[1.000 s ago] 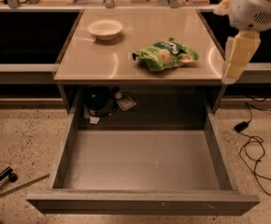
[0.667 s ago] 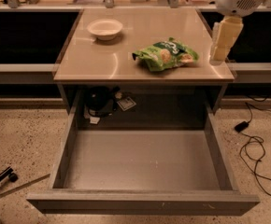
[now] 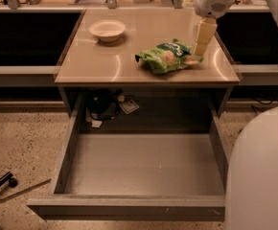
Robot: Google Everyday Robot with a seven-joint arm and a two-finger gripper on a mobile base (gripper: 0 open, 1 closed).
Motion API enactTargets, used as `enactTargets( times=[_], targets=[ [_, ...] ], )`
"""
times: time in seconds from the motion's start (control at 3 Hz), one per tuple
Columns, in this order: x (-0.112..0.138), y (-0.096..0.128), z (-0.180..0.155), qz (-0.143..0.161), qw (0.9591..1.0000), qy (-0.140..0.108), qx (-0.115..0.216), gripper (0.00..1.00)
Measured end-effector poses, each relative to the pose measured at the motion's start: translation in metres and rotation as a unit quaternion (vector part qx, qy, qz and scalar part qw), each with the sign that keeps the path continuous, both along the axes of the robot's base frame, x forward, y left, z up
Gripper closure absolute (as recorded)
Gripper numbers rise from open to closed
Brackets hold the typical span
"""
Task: Place green rice chip bag into top drawer
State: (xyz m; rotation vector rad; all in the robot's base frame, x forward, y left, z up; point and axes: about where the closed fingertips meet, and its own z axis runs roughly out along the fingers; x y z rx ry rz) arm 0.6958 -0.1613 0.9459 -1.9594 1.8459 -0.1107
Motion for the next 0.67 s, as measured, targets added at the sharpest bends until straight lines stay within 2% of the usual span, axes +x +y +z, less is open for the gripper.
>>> enactTargets(
  times=[0.67],
  targets=[
    [0.008,0.006,-0.012,0.000,0.9999,-0.004,0.012,0.00]
  ],
)
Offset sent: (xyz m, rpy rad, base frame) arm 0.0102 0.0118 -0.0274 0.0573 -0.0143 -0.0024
